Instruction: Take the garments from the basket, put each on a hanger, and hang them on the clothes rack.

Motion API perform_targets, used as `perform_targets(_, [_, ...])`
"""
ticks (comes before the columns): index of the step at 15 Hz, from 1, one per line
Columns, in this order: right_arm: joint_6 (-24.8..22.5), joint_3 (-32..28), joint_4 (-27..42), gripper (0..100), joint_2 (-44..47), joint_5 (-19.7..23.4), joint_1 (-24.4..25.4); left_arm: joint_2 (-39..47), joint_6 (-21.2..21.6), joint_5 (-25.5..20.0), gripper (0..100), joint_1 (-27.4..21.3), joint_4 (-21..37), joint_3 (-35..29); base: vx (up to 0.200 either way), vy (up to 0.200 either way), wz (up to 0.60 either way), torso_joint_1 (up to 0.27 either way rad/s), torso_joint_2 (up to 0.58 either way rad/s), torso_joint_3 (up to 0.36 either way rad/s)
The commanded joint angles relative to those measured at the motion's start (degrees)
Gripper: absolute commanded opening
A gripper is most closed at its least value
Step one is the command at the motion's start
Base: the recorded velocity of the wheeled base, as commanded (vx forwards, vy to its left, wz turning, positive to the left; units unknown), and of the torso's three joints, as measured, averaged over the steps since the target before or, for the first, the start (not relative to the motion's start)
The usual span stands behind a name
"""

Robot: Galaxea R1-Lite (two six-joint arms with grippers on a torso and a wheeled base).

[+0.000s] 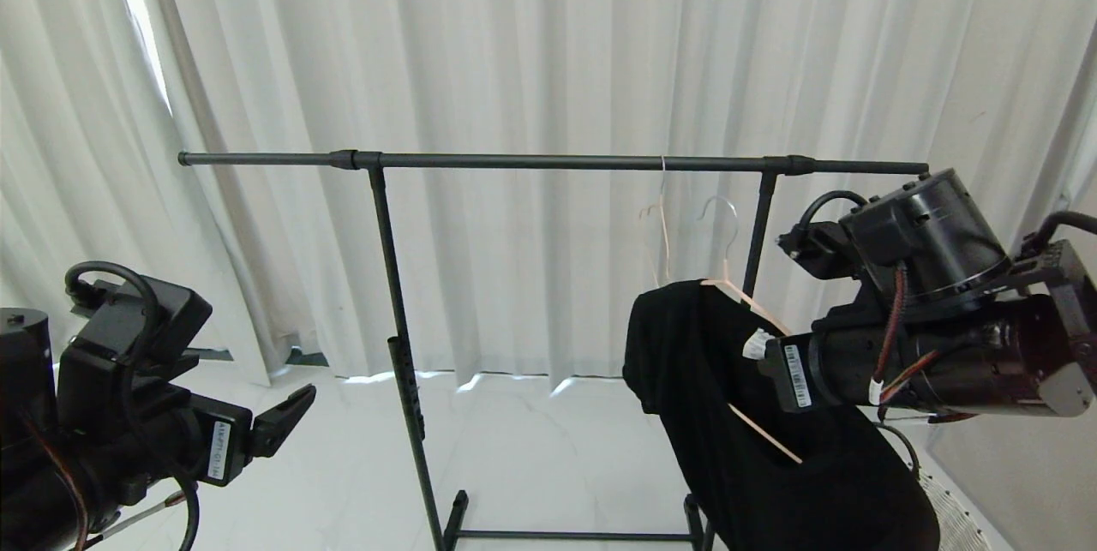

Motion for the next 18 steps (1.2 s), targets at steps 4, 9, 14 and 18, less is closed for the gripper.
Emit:
perform_targets(4, [0.07,-6.51,-0.05,0,4.65,-0.04,0.87,0.18,0.10,0.13,100,-0.07,-0.03,-0.01,0.000,0.100,0.00,0.000,0.00,0.001])
perform_targets(9, [0.16,-10.37,-0.31,0,6.67,-0.30,0.87,0.09,0.10,0.04,100,-0.34,-0.03,-0.01,0.000,0.080,0.00,0.000,0.00,-0.001])
perform_targets(14, [-0.02,-19.25,-0.40,0,11.85,-2.41,-0.10,-0.26,0.28,0.04,100,-0.86,-0.03,-0.28,0.080,0.000,0.00,0.001,0.00,0.001])
perform_targets(18, [-0.28,-24.26,-0.40,0,14.58,-3.03,-0.80,-0.35,0.19,0.04,100,-2.89,-0.03,-0.28,0.200,0.000,0.00,0.001,0.00,0.006])
